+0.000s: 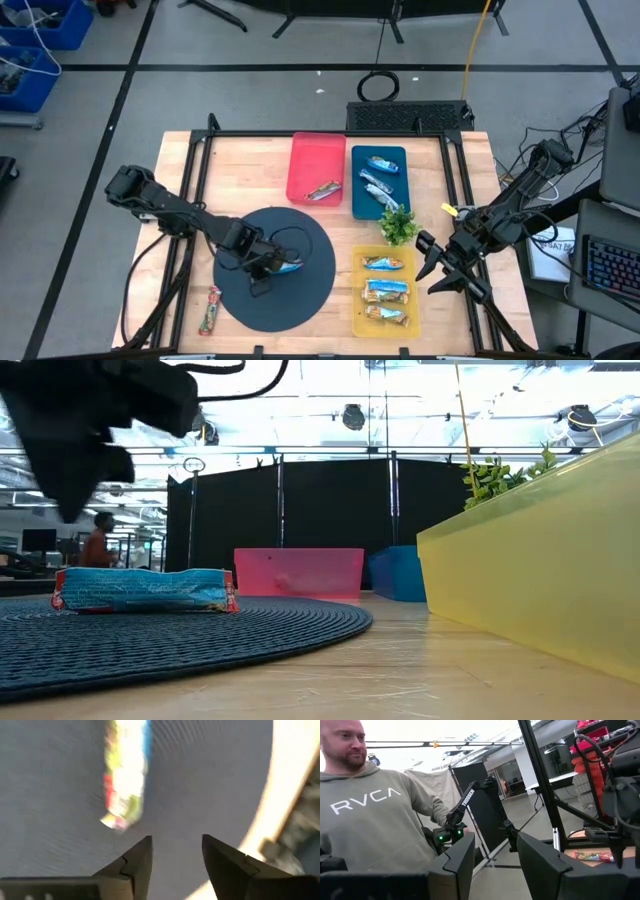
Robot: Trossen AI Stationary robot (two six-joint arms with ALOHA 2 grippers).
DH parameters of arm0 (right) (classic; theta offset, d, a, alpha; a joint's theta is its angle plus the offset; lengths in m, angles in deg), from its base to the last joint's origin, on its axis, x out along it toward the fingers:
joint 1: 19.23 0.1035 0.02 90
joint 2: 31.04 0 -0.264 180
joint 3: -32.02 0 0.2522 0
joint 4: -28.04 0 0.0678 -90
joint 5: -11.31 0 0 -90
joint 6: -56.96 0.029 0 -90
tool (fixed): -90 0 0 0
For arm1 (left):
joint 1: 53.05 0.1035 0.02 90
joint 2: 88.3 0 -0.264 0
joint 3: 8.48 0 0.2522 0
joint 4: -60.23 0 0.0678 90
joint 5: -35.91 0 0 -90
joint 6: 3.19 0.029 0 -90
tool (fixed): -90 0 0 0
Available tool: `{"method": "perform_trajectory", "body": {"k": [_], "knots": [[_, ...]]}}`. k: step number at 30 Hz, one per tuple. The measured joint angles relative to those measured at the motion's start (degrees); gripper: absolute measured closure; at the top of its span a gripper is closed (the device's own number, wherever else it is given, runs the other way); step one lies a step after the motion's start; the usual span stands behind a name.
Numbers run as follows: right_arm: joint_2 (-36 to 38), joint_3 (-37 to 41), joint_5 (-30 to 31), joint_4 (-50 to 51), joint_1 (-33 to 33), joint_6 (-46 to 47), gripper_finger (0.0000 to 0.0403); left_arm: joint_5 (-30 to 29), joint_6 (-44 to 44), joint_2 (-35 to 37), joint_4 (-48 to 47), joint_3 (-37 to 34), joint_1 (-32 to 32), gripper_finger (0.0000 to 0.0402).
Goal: Pick and place Granola Bars by type
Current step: Put the red granola bar into the red bin
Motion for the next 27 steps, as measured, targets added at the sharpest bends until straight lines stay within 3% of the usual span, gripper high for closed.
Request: {"method": "perform_trajectory", "body": {"k": [6,16,27], "knots": [[0.0,0.0,0.0,0.2,0.0,0.0,0.0264,-11.9,-0.2,0.0,-5.4,2.3,0.7,0.0216],[1.6,0.0,0.0,1.4,0.0,0.5,0.0264,-7.9,-3.1,0.0,-2.3,2.3,4.5,0.0215],[2.8,0.0,0.1,2.3,-0.1,2.1,0.0264,-5.5,8.9,-1.8,-1.4,2.3,2.9,0.0215]]}}
